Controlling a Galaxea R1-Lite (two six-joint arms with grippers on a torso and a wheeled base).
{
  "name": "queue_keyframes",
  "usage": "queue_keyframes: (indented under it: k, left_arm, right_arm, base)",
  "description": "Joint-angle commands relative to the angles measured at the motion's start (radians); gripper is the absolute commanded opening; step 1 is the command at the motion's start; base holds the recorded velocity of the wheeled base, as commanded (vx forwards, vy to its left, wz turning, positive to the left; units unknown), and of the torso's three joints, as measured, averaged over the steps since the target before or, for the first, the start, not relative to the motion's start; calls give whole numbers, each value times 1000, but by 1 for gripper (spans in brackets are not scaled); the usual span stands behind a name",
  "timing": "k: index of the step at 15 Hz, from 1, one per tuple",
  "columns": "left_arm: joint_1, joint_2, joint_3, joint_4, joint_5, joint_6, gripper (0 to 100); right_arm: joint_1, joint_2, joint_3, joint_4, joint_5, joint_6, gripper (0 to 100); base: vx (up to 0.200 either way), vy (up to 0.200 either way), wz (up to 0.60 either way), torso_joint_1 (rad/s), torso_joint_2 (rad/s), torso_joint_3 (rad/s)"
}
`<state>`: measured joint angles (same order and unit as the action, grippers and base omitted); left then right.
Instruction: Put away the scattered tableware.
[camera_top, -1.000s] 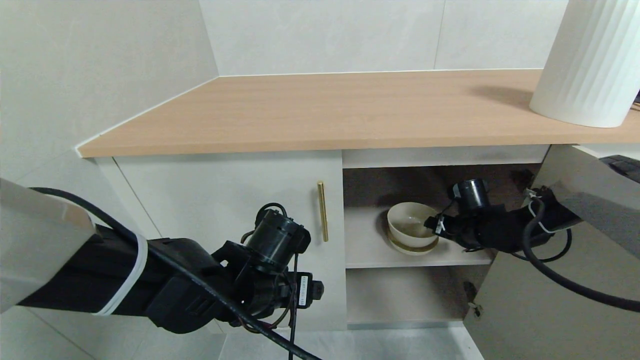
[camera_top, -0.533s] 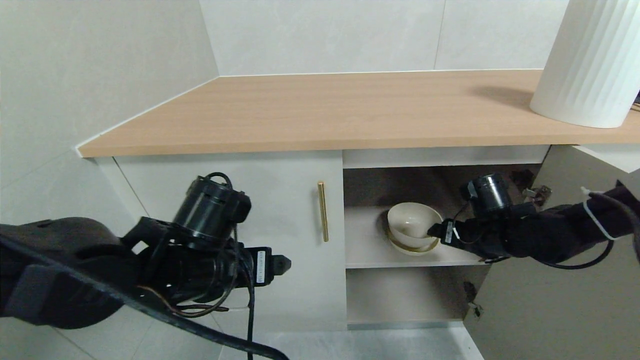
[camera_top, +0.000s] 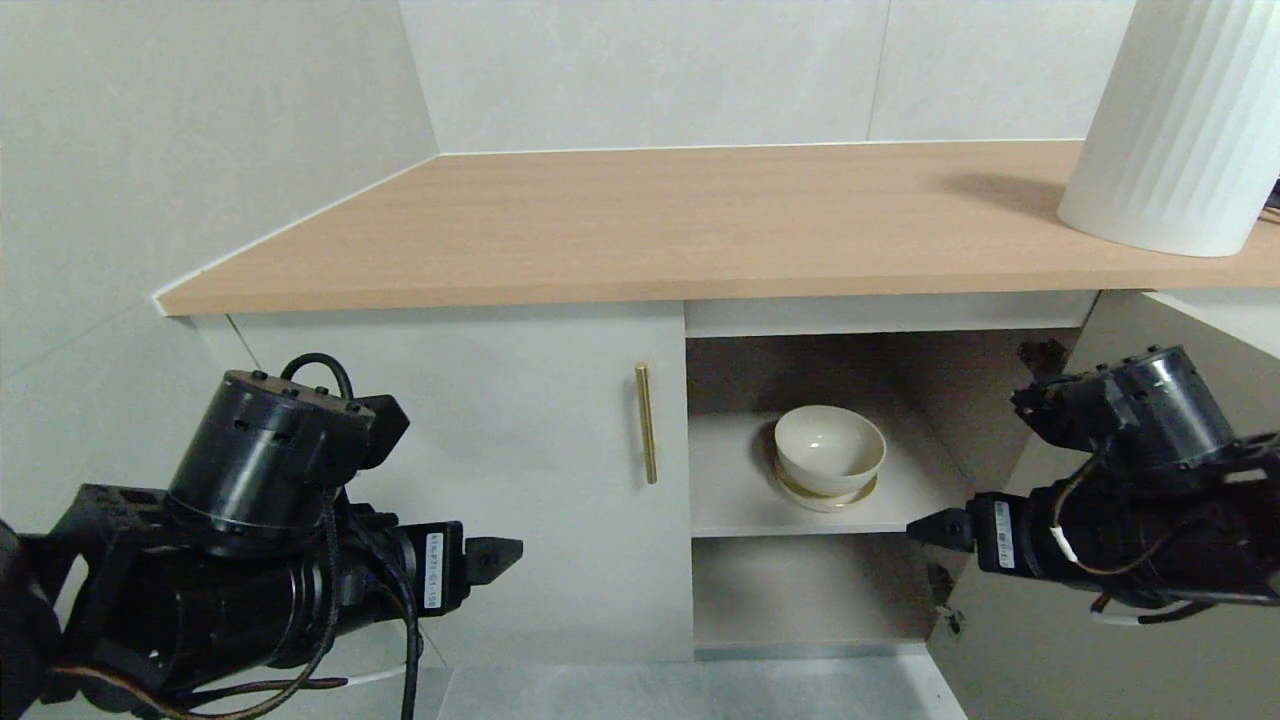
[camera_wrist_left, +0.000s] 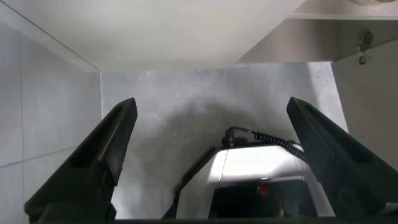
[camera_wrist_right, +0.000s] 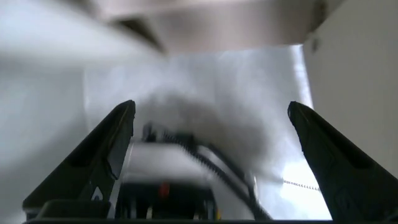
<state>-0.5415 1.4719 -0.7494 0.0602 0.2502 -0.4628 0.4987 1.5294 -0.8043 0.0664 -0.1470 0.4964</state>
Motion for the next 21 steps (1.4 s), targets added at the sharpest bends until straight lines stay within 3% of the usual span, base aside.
queue_keyframes:
  k: [1, 3, 15, 21]
  left_arm:
    - [0, 8, -4, 0, 0, 0, 100]
    - [-2, 33, -16, -2, 0, -2, 100]
    - [-5, 51, -13, 0, 0, -2, 100]
    - [-5, 54, -13, 0, 1, -2, 100]
  right_arm:
    - [63, -123, 30, 21, 1, -1, 100]
    - [70, -133, 39, 21, -2, -2, 100]
    - [72, -121, 53, 21, 1, -27, 100]
    - [72, -117, 54, 21, 1, -27, 100]
  base:
    - [0, 0, 0, 0, 0, 0]
    - [0, 0, 0, 0, 0, 0]
    - [-200, 0, 0, 0, 5, 4]
    - [0, 0, 0, 0, 0, 0]
